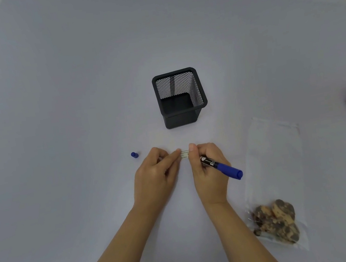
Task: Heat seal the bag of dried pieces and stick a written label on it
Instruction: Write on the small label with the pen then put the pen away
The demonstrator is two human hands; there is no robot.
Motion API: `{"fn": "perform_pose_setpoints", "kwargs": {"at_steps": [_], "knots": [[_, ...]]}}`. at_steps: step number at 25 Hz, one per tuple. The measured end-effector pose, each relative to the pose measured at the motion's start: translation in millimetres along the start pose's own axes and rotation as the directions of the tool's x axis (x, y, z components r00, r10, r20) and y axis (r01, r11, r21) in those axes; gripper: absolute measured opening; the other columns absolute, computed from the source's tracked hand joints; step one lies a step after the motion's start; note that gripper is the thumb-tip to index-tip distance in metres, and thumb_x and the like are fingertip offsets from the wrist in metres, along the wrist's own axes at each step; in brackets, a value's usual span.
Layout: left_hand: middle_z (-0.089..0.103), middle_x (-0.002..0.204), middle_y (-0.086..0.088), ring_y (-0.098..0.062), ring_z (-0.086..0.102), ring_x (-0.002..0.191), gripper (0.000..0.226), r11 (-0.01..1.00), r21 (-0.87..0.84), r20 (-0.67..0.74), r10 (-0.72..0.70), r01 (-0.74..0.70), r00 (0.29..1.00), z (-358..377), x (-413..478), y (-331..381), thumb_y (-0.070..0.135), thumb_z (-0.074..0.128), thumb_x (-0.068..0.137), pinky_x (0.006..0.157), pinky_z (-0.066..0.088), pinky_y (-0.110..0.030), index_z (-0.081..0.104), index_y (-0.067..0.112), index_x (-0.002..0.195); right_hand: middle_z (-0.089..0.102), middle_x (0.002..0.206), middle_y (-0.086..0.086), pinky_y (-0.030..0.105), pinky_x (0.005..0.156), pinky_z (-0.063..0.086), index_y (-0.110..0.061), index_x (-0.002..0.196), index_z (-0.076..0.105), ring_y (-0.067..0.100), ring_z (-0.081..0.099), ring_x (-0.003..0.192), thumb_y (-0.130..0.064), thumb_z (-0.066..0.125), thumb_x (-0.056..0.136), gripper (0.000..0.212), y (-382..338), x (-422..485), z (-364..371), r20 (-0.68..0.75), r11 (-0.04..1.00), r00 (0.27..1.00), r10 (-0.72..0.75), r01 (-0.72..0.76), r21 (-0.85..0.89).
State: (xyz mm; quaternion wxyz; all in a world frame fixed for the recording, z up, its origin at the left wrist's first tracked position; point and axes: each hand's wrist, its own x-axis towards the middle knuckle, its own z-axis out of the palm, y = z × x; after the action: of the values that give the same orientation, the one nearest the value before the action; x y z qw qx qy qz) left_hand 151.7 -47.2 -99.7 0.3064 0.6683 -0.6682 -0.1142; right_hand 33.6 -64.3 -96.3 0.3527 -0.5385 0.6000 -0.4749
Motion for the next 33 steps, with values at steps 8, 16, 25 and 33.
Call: {"fn": "perform_pose_setpoints", "kwargs": {"at_steps": [8, 16, 25, 33], "knots": [[0.057, 0.072, -0.004, -0.016, 0.05, 0.053, 0.024, 1.0, -0.016, 0.015, 0.001, 0.0, 1.0, -0.5, 0.4, -0.6, 0.025, 0.057, 0.087, 0.043, 0.041, -0.023, 0.074, 0.014, 0.098, 0.053, 0.063, 0.006, 0.009, 0.058, 0.042, -0.003, 0.067, 0.052, 0.013, 0.048, 0.06, -0.025, 0.056, 0.088, 0.03, -1.4, -0.2, -0.2, -0.014, 1.0, 1.0, -0.015, 0.015, 0.007], [0.058, 0.073, -0.004, -0.016, 0.051, 0.053, 0.023, 1.0, -0.02, 0.013, -0.003, 0.004, 1.0, -1.0, 0.6, -0.8, 0.024, 0.057, 0.087, 0.044, 0.041, -0.023, 0.074, 0.013, 0.097, 0.05, 0.063, 0.002, 0.008, 0.058, 0.039, -0.004, 0.066, 0.05, 0.009, 0.045, 0.06, -0.026, 0.054, 0.088, 0.031, -0.7, -0.3, 0.3, -0.01, 0.998, 0.998, -0.055, 0.055, -0.03], [0.058, 0.074, -0.004, -0.016, 0.052, 0.055, 0.024, 1.0, -0.015, 0.019, -0.005, 0.006, 1.0, 0.2, 0.9, -3.3, 0.025, 0.056, 0.087, 0.044, 0.045, -0.026, 0.073, 0.013, 0.099, 0.046, 0.063, -0.002, 0.007, 0.058, 0.038, -0.006, 0.065, 0.048, 0.003, 0.041, 0.059, -0.027, 0.052, 0.09, 0.033, 1.7, 1.0, 2.4, -0.014, 0.993, 0.994, -0.107, 0.106, -0.052], [0.058, 0.073, -0.004, -0.015, 0.052, 0.054, 0.024, 1.0, -0.011, 0.013, 0.004, -0.004, 1.0, 0.9, 1.0, -4.1, 0.025, 0.057, 0.087, 0.044, 0.044, -0.025, 0.074, 0.013, 0.098, 0.046, 0.064, -0.003, 0.008, 0.058, 0.039, -0.006, 0.066, 0.049, 0.007, 0.043, 0.059, -0.031, 0.05, 0.09, 0.035, 2.2, 1.1, 3.5, -0.008, 0.993, 0.994, -0.11, 0.11, -0.049]]}}
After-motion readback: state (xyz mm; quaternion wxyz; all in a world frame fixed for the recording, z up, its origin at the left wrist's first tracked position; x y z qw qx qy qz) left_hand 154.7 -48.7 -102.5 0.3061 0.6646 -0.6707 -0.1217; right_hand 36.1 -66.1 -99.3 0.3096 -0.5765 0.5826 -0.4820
